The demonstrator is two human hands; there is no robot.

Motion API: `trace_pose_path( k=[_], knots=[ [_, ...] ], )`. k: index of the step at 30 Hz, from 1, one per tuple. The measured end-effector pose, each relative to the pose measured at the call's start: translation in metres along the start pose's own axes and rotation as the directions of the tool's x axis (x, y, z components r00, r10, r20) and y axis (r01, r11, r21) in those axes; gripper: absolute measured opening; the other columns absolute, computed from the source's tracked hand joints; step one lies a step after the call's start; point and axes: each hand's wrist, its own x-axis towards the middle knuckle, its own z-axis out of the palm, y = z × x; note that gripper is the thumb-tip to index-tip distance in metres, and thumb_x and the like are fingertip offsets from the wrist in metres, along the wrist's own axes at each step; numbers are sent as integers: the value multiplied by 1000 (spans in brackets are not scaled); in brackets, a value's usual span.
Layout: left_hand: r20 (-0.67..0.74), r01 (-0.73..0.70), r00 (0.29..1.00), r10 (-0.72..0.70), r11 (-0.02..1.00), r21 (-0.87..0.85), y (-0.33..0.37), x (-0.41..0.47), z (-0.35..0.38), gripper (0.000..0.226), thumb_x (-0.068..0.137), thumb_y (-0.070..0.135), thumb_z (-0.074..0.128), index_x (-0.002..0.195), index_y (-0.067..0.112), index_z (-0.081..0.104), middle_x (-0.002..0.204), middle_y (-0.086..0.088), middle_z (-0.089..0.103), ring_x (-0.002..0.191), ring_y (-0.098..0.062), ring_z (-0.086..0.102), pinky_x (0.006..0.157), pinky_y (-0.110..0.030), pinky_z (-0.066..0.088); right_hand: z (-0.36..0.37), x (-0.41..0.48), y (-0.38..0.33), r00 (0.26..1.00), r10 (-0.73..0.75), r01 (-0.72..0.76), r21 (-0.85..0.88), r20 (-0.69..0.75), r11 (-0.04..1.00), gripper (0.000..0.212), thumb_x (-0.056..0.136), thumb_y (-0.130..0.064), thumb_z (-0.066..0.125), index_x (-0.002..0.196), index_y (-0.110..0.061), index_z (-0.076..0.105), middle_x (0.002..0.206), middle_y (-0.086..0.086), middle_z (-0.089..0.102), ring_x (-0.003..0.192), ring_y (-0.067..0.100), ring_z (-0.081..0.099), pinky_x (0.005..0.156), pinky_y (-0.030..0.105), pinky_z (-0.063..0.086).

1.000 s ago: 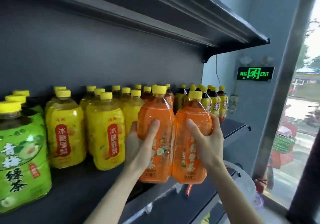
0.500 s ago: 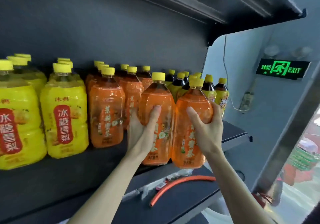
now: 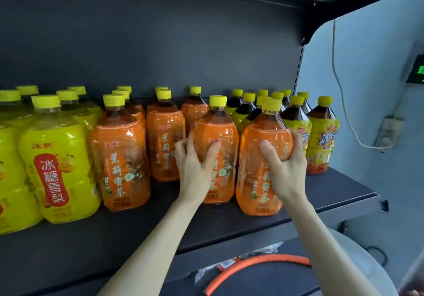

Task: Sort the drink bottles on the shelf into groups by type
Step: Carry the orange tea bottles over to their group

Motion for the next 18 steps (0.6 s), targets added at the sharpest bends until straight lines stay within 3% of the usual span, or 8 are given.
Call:
trace_pose_path(
  k=[4,8,12,13,15,18],
  knots=[
    [-74,-29,997,29,1000,7,4,1,16,80,83,65,47,146,20,24,140,-3,29,134,-18,29,112,-42,29,-2,15,14,999,-12,11,36,43,999,87,60,-68,63,132,-24,42,100,-17,63,87,-7,63,73,13,50],
    [-41,-154,987,157,986,70,8,-9,16,69,91,46,45,143,44,0,152,4,16,139,-4,15,111,-27,20,-5,22,18,996,-20,12,87,92,996,84,59,-65,62,130,-25,41,94,-20,60,81,-15,61,66,4,46],
    [48,-274,961,271,926,261,10,-12,6,73,90,35,54,143,43,5,154,11,1,135,15,-2,105,-6,12,-11,25,21,989,-16,-6,144,149,990,83,59,-65,62,130,-28,39,97,-23,56,82,-21,57,65,0,44],
    [67,-306,952,300,896,321,12,-11,3,76,89,33,57,144,40,6,153,13,-4,135,16,-7,106,-7,9,-11,26,22,987,-10,-15,150,160,989,82,58,-65,61,128,-30,38,99,-24,55,83,-22,56,65,0,44],
    [114,-355,934,340,835,420,16,-8,-2,82,87,31,62,147,34,7,155,12,-8,140,5,-9,111,-22,6,-11,26,22,985,-2,-27,163,175,986,84,58,-67,61,130,-30,38,100,-25,54,83,-23,55,65,1,45],
    [192,-353,936,296,798,489,26,2,-6,87,85,25,67,147,35,7,156,11,-4,143,-7,-3,113,-38,13,-11,27,24,984,-5,-27,181,176,983,92,58,-67,63,135,-24,39,101,-23,56,84,-20,57,66,3,47]
  ],
)
